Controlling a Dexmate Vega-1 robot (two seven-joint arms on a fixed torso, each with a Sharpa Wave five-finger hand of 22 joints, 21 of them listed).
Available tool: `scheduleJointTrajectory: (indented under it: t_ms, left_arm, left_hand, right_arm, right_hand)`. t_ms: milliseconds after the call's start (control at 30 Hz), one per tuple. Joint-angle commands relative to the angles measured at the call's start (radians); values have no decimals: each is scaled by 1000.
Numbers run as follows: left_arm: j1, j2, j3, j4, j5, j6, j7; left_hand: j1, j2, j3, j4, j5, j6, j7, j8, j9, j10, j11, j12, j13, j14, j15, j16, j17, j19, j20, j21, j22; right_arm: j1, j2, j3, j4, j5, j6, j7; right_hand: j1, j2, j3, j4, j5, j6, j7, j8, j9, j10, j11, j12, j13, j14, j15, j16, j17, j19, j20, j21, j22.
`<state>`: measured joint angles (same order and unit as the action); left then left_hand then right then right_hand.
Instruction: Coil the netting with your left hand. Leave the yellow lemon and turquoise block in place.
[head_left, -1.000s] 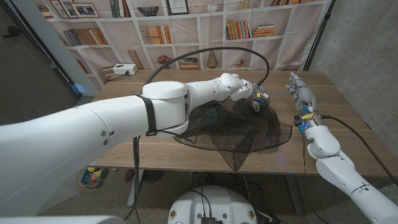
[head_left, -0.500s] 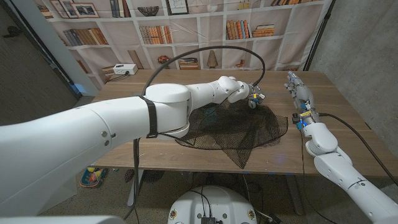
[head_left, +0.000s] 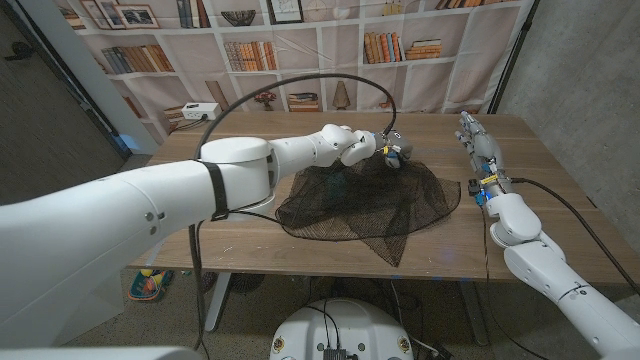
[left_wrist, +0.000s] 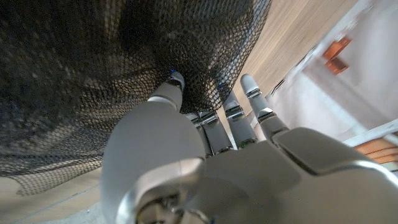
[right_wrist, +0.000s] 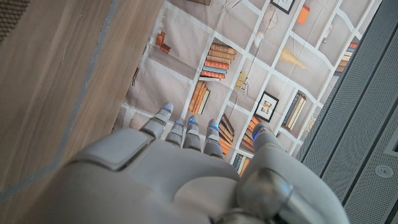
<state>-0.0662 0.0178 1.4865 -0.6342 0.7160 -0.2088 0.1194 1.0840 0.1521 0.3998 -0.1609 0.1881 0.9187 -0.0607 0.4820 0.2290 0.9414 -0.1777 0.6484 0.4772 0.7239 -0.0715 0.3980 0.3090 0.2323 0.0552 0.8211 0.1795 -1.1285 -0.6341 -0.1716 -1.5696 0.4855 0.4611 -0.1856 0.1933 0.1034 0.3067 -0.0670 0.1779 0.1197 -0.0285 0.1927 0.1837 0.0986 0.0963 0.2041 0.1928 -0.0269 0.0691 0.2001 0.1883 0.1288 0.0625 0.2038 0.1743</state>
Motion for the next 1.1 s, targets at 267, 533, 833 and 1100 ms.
scheduleJointTrajectory:
  t_ms: [267,533,833,1100]
  left_arm:
    - [255,383,-306,-830,147,134,38]
    - [356,421,-400,-903,184,119,141]
    - [411,496,-474,-1071,203,139,-53]
    - [467,562,-532,-1192,231,152,-209]
  left_hand:
    - [29,10,2,8,2,25,11,4,24,1,-24,24,30,17,-160,0,16,7,-10,1,4]
    - [33,7,2,9,2,29,5,7,25,-1,-25,34,43,21,-162,-4,22,17,-17,4,4]
    - [35,5,1,11,2,31,1,8,25,-5,-25,42,56,24,-163,-8,27,19,-19,5,5]
    - [40,2,-1,10,2,35,3,9,22,-5,-26,50,68,33,-166,-8,37,21,-23,6,6]
  right_arm:
    - [-4,-5,-9,-47,-27,-26,-22]
    - [-10,-3,-11,-67,-39,-32,-33]
    - [-29,-7,-3,-96,-51,-38,-49]
    - [-34,-13,-1,-111,-51,-51,-46]
  right_hand:
    - [-2,0,4,-2,3,8,-3,0,3,7,-6,-1,3,7,-1,-3,2,8,1,-2,3]
    - [-2,1,4,-2,3,9,-4,0,3,7,-7,-2,3,7,-2,-3,2,8,0,-2,3]
    - [-3,1,5,-2,4,9,-4,0,3,7,-7,-1,3,8,-3,-3,2,9,1,-2,3]
    - [-3,1,5,-2,4,9,-4,0,3,8,-7,-1,3,9,-2,-3,2,10,2,-2,3]
